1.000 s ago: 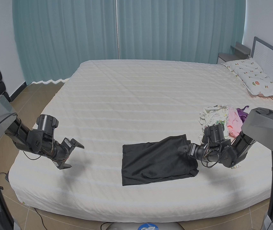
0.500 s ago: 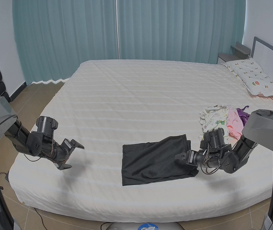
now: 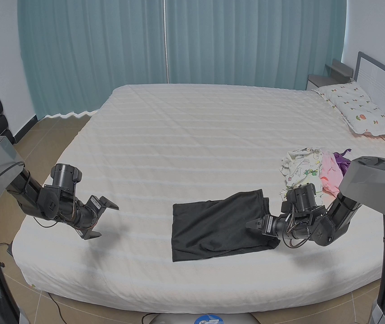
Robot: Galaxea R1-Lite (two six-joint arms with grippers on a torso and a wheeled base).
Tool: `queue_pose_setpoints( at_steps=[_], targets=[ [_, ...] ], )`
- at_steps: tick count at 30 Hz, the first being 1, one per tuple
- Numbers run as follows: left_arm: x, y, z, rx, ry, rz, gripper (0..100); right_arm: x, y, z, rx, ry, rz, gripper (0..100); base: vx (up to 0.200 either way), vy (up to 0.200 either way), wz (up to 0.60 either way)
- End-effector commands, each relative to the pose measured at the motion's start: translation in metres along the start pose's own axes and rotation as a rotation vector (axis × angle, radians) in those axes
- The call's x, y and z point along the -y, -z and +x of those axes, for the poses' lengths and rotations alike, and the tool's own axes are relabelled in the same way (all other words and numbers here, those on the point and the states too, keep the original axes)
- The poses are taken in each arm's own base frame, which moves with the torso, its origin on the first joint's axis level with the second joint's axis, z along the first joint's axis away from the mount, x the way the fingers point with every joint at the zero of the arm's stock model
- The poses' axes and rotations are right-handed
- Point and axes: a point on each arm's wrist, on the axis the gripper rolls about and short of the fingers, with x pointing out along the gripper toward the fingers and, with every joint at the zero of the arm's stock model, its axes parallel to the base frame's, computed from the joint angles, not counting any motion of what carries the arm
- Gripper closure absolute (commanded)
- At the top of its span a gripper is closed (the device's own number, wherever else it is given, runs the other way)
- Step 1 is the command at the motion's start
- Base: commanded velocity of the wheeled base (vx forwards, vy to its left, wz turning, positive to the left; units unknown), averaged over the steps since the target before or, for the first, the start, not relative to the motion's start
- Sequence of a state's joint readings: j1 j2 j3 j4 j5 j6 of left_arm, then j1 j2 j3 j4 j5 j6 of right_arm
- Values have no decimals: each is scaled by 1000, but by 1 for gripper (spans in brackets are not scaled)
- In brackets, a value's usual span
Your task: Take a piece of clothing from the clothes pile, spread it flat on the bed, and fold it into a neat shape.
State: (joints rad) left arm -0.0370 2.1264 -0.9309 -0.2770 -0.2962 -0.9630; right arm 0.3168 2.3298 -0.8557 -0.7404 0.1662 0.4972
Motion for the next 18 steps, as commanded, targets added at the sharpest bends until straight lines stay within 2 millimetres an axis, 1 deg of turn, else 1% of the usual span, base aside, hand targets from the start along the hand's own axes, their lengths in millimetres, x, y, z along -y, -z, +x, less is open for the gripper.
queue_pose_setpoints(
  at_steps=[1,9,10,14,18],
  targets=[
    [0,0,0,1,1,0,0,1,4,2,-18,-6,-13,0,0,0,0],
    [0,0,0,1,1,0,0,3,9,6,-43,-9,-22,0,0,0,0],
    [0,-1,0,2,1,-1,0,4,9,7,-43,-6,-36,100,0,0,0],
    [1,0,0,2,2,0,0,8,14,1,-59,5,-56,100,0,0,0],
    [0,0,0,1,1,-2,0,12,17,-9,-71,19,-73,100,0,0,0]
  ],
)
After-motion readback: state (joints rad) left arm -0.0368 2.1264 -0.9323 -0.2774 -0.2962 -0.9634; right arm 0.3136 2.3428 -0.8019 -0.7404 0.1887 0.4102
